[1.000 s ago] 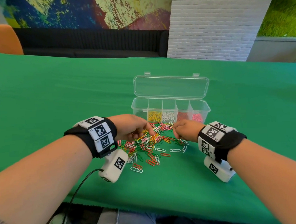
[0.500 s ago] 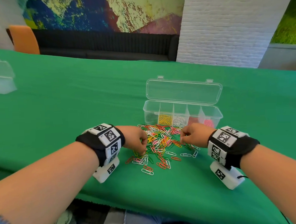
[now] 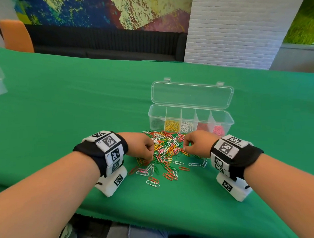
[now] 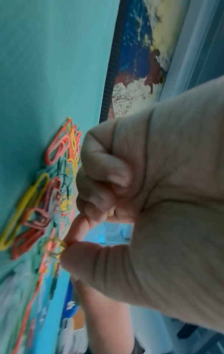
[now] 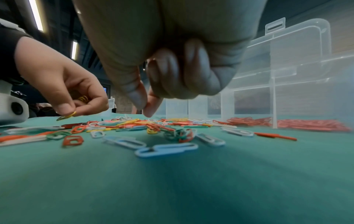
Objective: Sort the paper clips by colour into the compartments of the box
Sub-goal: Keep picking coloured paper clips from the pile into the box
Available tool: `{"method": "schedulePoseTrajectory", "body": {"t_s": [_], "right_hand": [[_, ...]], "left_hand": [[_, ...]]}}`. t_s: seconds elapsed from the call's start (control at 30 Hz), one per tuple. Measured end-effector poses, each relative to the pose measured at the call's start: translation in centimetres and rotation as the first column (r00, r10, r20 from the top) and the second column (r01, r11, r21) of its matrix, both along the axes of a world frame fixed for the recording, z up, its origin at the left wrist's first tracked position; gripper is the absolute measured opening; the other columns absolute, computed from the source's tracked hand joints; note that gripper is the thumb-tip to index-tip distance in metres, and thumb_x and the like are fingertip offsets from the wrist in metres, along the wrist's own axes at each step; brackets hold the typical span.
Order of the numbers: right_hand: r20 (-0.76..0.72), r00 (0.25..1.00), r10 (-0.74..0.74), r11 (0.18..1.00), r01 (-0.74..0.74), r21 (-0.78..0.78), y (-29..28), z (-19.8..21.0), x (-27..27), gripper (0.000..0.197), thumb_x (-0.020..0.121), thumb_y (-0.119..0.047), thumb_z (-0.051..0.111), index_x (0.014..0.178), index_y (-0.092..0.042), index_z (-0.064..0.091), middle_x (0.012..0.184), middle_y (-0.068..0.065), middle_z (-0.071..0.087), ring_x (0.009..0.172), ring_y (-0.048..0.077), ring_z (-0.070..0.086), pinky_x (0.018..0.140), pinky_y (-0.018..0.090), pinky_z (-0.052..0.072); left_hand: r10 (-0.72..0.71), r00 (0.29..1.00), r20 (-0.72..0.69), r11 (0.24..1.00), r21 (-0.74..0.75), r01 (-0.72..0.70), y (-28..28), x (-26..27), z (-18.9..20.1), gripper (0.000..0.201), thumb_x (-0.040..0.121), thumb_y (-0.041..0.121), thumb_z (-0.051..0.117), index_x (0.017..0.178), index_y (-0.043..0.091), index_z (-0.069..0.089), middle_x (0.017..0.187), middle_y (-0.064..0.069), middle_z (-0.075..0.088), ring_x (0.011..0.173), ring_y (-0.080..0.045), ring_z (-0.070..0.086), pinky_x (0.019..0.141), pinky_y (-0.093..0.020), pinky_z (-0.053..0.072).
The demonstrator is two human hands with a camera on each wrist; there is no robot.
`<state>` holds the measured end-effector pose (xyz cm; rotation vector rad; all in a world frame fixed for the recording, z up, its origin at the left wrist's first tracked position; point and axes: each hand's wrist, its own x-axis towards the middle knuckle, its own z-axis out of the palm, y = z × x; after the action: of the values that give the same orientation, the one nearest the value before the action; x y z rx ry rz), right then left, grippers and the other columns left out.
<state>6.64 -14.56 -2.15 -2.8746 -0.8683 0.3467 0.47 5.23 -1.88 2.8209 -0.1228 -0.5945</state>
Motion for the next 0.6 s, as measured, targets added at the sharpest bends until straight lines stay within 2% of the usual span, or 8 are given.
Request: {"method": "schedulePoseTrajectory", "body": {"t_s": [0.17,0.27,0.37,0.47,0.6], "right_hand": [[-0.011,1.000,-0.010,1.000,0.010,-0.027,-0.17,0.02,0.25,0.007,0.087,-0.019,0.057,0.090,-0.020,0.063,0.068,-0.013,0.047,0.059,0.000,0.042,0.049,0.015,0.031],[-0.012,1.000,0.015,0.997,-0.016,-0.079,-0.12,0.05,0.09,0.002,0.085,-0.021,0.060,0.085,-0.023,0.061,0.067,-0.014,0.047,0.057,-0.001,0.041,0.047,0.015,0.029],[-0.015,1.000,0.013,0.996,-0.014,-0.090,-0.06,0.02,-0.06,0.006,0.086,-0.026,0.062,0.085,-0.022,0.059,0.065,-0.012,0.047,0.055,-0.001,0.041,0.047,0.015,0.028],[-0.009,1.000,-0.003,0.995,0.002,-0.099,0.03,-0.18,-0.01,0.011,0.086,-0.031,0.063,0.086,-0.020,0.059,0.067,-0.012,0.048,0.056,0.000,0.042,0.047,0.015,0.029],[0.017,1.000,-0.018,0.995,0.019,-0.103,0.03,-0.30,-0.01,0.018,0.086,-0.035,0.063,0.091,-0.019,0.057,0.074,-0.009,0.047,0.067,0.008,0.046,0.049,0.016,0.028]], "left_hand": [[0.048,0.998,0.043,0.999,0.021,-0.049,0.37,0.08,0.13,0.014,0.089,0.026,0.050,0.076,0.021,0.048,0.071,0.005,0.050,0.061,-0.010,0.043,0.056,-0.021,0.038],[0.096,0.994,0.043,0.995,-0.010,-0.096,0.24,-0.06,0.33,0.018,0.090,0.023,0.044,0.072,0.020,0.042,0.068,0.004,0.047,0.060,-0.012,0.041,0.057,-0.023,0.037],[0.167,0.985,-0.037,0.971,-0.167,-0.171,0.52,-0.14,0.52,0.018,0.089,0.017,0.042,0.071,0.019,0.044,0.069,-0.001,0.053,0.057,-0.015,0.044,0.056,-0.023,0.039],[0.233,0.966,-0.115,0.908,-0.329,-0.258,0.79,-0.20,0.37,0.018,0.088,0.009,0.039,0.071,0.017,0.042,0.070,-0.007,0.052,0.049,-0.015,0.039,0.046,-0.021,0.031],[0.290,0.941,-0.174,0.815,-0.470,-0.339,0.42,-0.52,0.31,0.021,0.084,-0.001,0.035,0.073,0.016,0.039,0.058,-0.002,0.047,0.043,-0.012,0.032,0.041,-0.019,0.022]]}}
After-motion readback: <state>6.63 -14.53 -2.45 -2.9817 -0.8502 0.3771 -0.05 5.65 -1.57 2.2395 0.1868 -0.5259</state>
